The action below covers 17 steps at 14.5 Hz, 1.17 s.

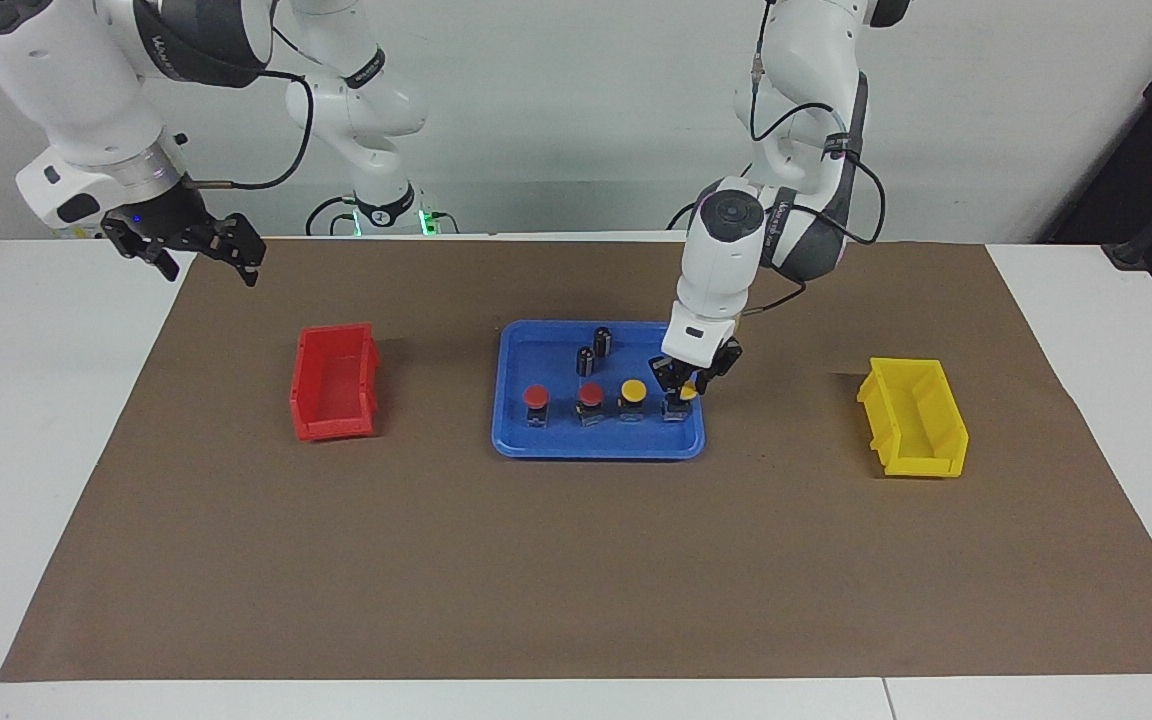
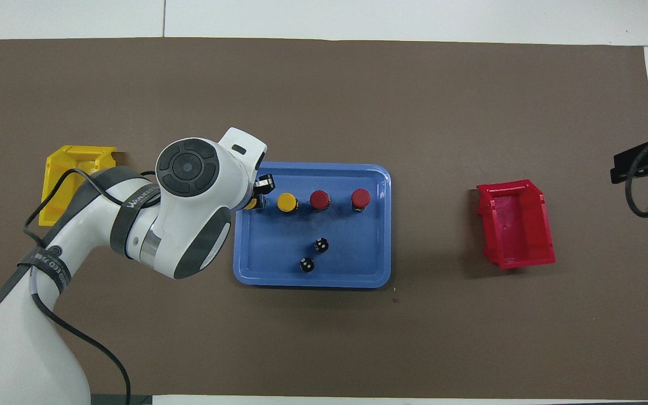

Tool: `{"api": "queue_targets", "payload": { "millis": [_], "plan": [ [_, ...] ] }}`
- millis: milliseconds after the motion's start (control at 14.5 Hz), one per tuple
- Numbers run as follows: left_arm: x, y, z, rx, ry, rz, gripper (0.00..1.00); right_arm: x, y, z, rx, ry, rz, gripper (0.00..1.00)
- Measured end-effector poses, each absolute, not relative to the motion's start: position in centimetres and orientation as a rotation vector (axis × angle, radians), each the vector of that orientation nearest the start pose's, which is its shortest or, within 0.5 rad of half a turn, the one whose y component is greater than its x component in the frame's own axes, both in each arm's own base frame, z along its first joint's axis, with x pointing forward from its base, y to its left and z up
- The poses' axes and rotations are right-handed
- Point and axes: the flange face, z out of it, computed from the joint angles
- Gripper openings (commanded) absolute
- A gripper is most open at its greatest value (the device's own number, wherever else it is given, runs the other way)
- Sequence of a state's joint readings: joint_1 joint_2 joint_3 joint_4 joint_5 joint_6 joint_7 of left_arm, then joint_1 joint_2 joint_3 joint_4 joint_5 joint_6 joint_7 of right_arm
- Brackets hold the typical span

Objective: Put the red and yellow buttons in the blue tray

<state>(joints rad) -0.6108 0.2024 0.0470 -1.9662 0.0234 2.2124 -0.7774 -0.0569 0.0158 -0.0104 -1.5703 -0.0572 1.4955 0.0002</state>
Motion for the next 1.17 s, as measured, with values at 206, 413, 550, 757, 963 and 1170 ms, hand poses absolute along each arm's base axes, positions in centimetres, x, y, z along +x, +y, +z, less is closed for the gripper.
{"api": "queue_targets", "payload": {
  "millis": [206, 413, 550, 757, 963, 1170],
  "plan": [
    [51.1, -31.6, 38.0, -3.094, -0.288, -0.09, 1.0, 54.9, -4.4, 61.0, -3.191, 0.111, 0.148, 1.0],
    [52.6, -29.3, 42.0, -3.065, -0.254, -0.066, 1.0, 54.9, -4.5, 61.0, -3.19, 0.115, 0.149, 1.0],
    [53.6, -26.6, 46.1, -3.057, -0.167, -0.032, 1.0, 54.9, -4.5, 61.0, -3.19, 0.116, 0.149, 1.0],
    [54.4, -21.4, 51.9, -3.064, -0.043, -0.025, 1.0, 54.9, -4.5, 60.9, -3.19, 0.116, 0.15, 1.0],
    [54.0, -16.7, 55.3, -3.068, 0.038, -0.019, 1.0, 54.9, -4.6, 60.9, -3.19, 0.118, 0.15, 1.0],
    [54.1, -10.5, 58.2, -3.094, 0.104, 0.022, 1.0, 54.9, -4.6, 60.9, -3.19, 0.119, 0.15, 1.0]
  ]
}}
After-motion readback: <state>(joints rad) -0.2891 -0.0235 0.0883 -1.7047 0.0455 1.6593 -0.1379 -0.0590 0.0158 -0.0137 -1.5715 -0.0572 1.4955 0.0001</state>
